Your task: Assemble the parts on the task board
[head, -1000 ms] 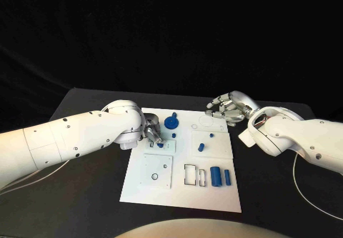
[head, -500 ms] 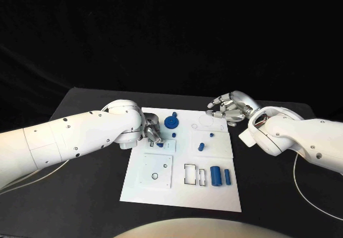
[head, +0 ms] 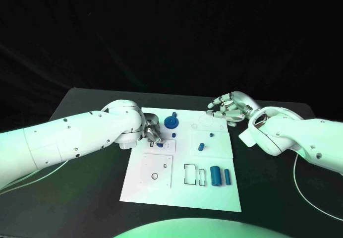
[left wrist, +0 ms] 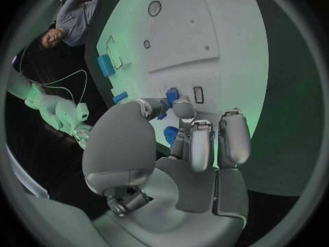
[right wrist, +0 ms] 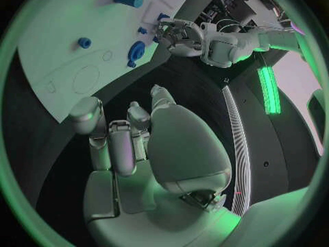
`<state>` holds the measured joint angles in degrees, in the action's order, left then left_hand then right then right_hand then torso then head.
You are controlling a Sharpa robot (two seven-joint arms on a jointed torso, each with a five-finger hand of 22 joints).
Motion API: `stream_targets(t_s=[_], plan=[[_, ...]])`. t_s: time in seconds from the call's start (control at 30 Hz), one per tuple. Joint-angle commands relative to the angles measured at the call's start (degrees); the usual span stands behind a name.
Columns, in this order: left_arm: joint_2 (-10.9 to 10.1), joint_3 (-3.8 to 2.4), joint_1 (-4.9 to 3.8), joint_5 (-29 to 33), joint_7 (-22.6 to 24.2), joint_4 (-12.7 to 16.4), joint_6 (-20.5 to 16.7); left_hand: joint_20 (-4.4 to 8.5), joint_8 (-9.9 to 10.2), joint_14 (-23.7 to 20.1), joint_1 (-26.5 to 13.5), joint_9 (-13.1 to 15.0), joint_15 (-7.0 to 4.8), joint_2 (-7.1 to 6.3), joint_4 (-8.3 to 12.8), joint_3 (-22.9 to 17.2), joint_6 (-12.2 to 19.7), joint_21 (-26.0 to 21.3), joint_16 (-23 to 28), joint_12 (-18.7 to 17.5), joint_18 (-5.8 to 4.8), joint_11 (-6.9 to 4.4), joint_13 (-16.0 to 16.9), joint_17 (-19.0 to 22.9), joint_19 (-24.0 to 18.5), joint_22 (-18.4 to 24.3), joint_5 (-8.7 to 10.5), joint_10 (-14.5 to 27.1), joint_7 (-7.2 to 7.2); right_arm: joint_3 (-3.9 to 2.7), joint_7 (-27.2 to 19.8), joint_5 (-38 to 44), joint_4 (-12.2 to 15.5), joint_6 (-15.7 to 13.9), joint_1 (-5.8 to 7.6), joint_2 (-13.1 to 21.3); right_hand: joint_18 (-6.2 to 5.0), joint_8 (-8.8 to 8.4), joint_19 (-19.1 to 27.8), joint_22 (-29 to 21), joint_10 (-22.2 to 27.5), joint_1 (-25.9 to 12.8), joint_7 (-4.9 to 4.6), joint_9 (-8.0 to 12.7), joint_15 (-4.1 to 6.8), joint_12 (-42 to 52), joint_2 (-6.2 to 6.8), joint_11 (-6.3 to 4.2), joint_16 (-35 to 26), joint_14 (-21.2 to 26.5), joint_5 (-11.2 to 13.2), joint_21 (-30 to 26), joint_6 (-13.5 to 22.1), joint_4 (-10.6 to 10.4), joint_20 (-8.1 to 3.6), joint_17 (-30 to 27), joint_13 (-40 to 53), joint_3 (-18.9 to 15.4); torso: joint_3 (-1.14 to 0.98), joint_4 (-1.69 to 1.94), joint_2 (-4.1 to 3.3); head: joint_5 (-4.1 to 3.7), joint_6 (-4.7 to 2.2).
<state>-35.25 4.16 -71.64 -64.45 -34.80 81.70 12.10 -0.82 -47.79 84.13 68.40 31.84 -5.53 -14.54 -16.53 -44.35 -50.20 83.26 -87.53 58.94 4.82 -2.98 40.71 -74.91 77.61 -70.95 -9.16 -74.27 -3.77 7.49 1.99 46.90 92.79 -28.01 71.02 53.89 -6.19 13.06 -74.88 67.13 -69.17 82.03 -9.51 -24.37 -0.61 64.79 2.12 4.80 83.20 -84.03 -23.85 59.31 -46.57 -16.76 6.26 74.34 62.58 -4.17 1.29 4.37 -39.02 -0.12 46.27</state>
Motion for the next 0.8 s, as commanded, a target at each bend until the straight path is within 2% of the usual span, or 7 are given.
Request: stream_targets(t_s=[0.03,0.57,0.8], plan=[[0.3,0.15,0.24,-0.2,0.3,0.0,1.8,0.16,-0.6,4.5,-1.1,13.8,-0.50,-0.04,6.9,-5.8,-3.8,0.2,-0.3,0.4,-0.88,-0.36,0.0,-9.9,0.2,-0.1,0.40,-0.7,3.40,-0.01,0.0,0.0,0.0,0.1,-0.04,0.0,-0.54,0.21,0.4,0.0,0.3,-0.3,-0.08,-0.1,0.32,-0.1,-0.13,-0.19,-0.2,-1.9,-0.2,-0.1,0.3,0.0,0.00,0.0,0.0,0.3,-0.02,0.00,0.01,0.00,0.11],[0.7,0.16,0.33,0.1,0.3,-0.3,2.0,0.46,-0.3,4.5,-3.2,14.2,-0.77,0.56,4.4,-0.8,-4.4,0.2,-0.3,0.6,-0.95,-0.66,-0.2,-10.0,0.4,-0.4,0.71,-0.9,3.81,-0.01,-0.1,0.0,0.0,0.1,-0.05,0.0,-0.54,0.21,0.4,0.0,0.3,-0.3,-0.08,-0.1,0.32,-0.1,-0.13,-0.19,-0.2,-1.9,-0.2,-0.1,0.3,0.0,0.00,0.0,0.0,0.3,-0.05,0.01,0.03,-0.15,0.09],[0.9,0.16,0.34,0.3,0.2,-0.6,1.9,0.56,-0.1,4.6,-4.3,14.4,-0.86,0.83,2.0,2.2,-4.7,0.2,-0.3,0.7,-0.97,-0.75,-0.3,-10.0,0.5,-0.5,0.51,-0.8,3.93,-0.01,-0.2,0.0,0.0,0.0,-0.05,0.1,-0.57,0.60,0.4,-0.1,0.3,-1.4,-0.04,-0.1,0.34,0.0,-0.14,-0.20,-0.3,-1.9,0.3,-0.4,0.3,0.0,-0.02,0.0,-0.3,0.2,-0.05,0.00,0.03,-0.16,0.05]])
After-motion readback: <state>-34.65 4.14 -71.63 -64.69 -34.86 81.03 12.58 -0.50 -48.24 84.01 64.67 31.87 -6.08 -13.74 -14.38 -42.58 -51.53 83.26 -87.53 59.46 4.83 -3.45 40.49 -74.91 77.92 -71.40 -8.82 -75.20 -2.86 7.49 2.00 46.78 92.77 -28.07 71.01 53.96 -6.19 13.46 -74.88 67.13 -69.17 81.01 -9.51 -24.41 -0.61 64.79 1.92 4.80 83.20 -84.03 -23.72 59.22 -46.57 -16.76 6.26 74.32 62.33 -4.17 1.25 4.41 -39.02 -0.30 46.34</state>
